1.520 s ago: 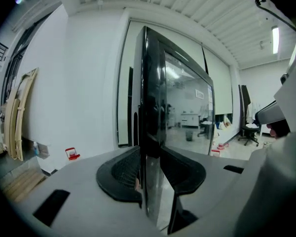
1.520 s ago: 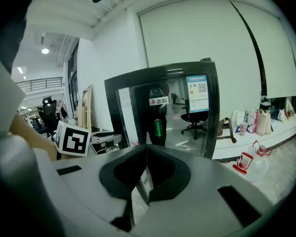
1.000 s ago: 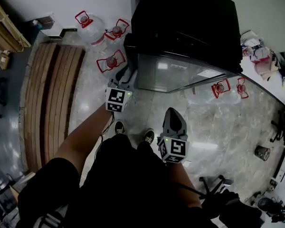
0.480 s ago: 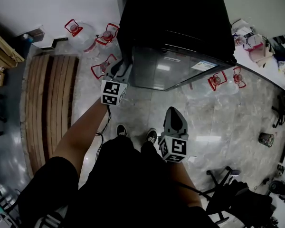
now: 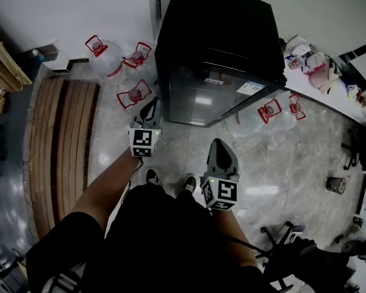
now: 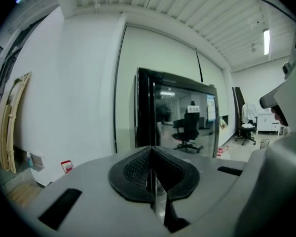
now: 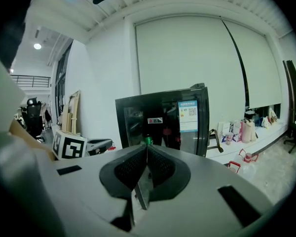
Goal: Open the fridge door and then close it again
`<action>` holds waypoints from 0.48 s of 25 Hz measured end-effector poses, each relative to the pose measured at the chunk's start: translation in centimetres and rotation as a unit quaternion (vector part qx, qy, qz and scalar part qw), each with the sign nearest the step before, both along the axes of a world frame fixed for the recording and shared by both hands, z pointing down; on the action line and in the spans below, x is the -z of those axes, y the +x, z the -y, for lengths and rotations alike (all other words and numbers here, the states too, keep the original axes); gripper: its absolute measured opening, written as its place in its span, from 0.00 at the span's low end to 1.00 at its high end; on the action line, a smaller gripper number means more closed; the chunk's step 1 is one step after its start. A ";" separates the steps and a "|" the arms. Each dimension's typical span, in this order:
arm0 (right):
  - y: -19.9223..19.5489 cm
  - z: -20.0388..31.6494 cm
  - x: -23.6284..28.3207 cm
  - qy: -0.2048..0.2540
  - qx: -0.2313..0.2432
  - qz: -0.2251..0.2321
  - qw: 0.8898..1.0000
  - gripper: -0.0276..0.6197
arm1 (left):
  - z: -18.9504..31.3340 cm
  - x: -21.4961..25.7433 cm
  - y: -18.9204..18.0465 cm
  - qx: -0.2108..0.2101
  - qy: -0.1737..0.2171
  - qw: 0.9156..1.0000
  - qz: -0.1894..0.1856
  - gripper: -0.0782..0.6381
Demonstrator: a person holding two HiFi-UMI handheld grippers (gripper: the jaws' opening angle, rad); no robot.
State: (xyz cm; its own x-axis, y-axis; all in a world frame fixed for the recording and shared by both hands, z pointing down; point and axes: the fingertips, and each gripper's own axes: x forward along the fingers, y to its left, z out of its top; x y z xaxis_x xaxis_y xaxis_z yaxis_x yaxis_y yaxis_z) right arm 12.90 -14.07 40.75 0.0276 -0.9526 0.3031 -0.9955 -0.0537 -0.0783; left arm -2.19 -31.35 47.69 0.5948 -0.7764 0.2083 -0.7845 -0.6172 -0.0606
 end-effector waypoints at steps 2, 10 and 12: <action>-0.5 0.1 1.3 0.009 0.016 0.000 1.000 0.07 | -2.4 2.4 -0.2 -0.009 0.003 1.000 -0.008 0.12; -5.7 -1.4 6.9 0.043 0.131 0.011 0.990 0.07 | -12.5 12.1 -0.4 -0.019 -0.015 0.999 -0.044 0.12; -7.0 -1.8 8.6 0.058 0.161 -0.003 0.985 0.07 | -14.2 14.3 -0.1 -0.023 -0.010 0.998 -0.053 0.12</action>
State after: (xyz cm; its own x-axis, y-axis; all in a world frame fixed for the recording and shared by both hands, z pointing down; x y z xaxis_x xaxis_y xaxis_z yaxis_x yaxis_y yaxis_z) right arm 5.90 -12.25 32.20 -0.2804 -0.9405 0.1919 -0.9599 0.2740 -0.0600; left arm -2.27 -17.11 33.42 0.6499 -0.7434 0.1578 -0.7560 -0.6537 0.0338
